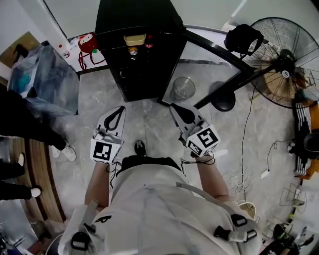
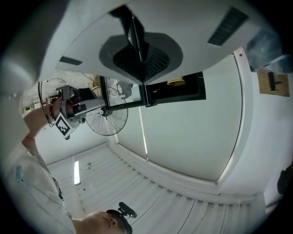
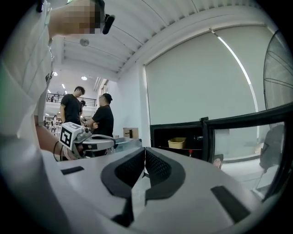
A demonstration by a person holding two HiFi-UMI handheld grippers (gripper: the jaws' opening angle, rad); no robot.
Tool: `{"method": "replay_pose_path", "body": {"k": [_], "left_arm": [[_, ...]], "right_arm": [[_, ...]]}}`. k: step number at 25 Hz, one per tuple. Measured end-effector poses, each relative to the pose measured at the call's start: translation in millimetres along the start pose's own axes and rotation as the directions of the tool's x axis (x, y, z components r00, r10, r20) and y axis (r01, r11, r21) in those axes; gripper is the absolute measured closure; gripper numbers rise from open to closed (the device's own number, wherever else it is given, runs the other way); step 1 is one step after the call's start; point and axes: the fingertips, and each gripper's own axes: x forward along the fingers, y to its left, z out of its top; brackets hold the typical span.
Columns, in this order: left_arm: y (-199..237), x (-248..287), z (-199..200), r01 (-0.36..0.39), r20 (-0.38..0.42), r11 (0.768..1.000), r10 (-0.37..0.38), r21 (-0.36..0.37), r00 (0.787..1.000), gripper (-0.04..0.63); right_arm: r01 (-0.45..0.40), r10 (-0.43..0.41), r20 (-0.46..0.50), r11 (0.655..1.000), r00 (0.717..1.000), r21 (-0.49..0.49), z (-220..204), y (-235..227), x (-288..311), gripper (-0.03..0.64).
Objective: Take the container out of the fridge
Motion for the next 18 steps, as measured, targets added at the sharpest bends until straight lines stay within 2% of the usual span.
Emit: {"method": "replay_pose_path", "body": {"k": [5,10,14,16,17,18], "left_arm": [[29.5,25.4,-2.8,0.014,0.014,0.999,-0.013,-0.03,1.0,0.589],[53.5,37.4,-5.4,-0.027,0.017,1.0,0.027,-0.004,0.999,0.589],[62.3,40.3,1.1,-0.051,0.006,0.999,0.051,-0.016,0.999,0.589],[70.5,42.4,2.3,-0.067,0.0,0.997,0.067,-0.026,0.998,0.589],[75.1,42.8,1.9,-0.078,0.005,0.997,0.079,-0.027,0.997,0.589],[78.5,42.6,0.7,-0.089,0.01,0.996,0.089,-0.022,0.996,0.589]], "right_arm": [[0.029,-0.03,-0.017,0.998,0.999,-0.05,8.3,-15.8,31.5,0.601],[-0.013,0.012,-0.019,0.999,1.0,-0.043,15.1,-27.4,54.2,0.601],[-0.064,0.063,-0.031,0.996,0.998,-0.055,21.2,-33.0,73.3,0.601],[-0.079,0.073,-0.053,0.989,0.996,-0.128,24.3,-35.1,84.8,0.601],[-0.086,0.073,-0.075,0.976,0.995,-0.199,25.3,-34.7,89.6,0.601],[-0.092,0.061,-0.11,0.947,0.992,-0.308,25.4,-33.6,93.3,0.601]]}}
